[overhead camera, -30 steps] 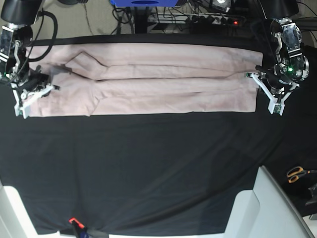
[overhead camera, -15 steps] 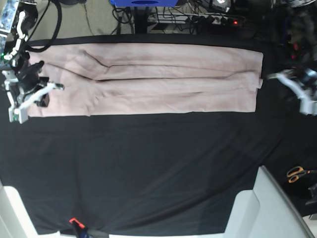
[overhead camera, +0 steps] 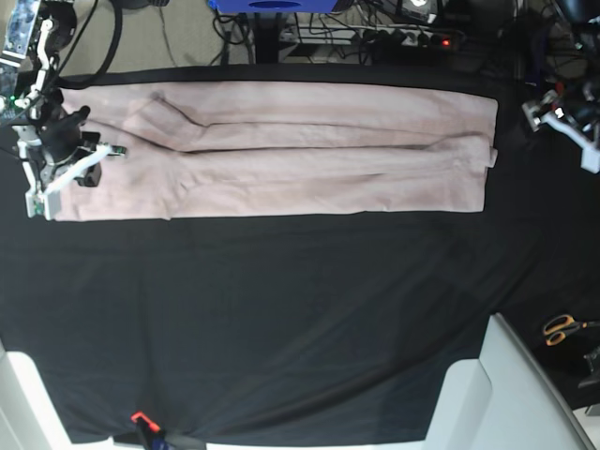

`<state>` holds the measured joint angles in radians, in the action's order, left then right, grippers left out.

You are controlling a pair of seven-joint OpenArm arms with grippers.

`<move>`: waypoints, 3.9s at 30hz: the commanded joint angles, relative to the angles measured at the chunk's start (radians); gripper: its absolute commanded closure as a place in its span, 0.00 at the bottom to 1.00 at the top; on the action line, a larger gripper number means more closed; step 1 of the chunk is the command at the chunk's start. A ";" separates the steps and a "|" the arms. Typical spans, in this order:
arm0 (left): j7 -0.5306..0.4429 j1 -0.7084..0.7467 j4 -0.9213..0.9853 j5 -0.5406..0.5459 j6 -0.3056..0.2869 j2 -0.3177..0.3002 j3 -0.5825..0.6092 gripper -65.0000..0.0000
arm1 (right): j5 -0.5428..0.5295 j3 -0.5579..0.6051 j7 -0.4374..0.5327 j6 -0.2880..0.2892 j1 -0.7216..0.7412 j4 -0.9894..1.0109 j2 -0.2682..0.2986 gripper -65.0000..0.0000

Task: Fold the T-shirt properly
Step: 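Release the left gripper and move it to the shirt's other end, then grasp the shirt end with the left gripper and fold it toward the right gripper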

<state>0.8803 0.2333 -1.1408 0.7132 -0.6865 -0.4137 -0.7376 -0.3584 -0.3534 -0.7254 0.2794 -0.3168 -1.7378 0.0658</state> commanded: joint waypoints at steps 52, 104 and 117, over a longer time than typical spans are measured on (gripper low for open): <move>-0.174 -0.081 -0.172 -0.361 -0.012 0.175 0.250 1.00 | -0.006 -0.003 0.019 0.005 0.003 -0.012 0.012 1.00; -0.172 -0.097 -0.330 -0.522 0.251 0.507 0.964 1.00 | -0.006 -0.008 0.017 0.005 0.006 -0.012 0.009 1.00; -0.174 -0.119 -0.327 -0.521 0.279 0.514 0.962 1.00 | -0.006 -0.005 0.017 0.005 0.006 -0.012 0.009 1.00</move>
<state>0.7250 0.1204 -1.4525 0.1738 -0.3973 0.0917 0.2234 -0.3584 -0.3561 -0.7254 0.2798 -0.3141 -1.7340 0.0658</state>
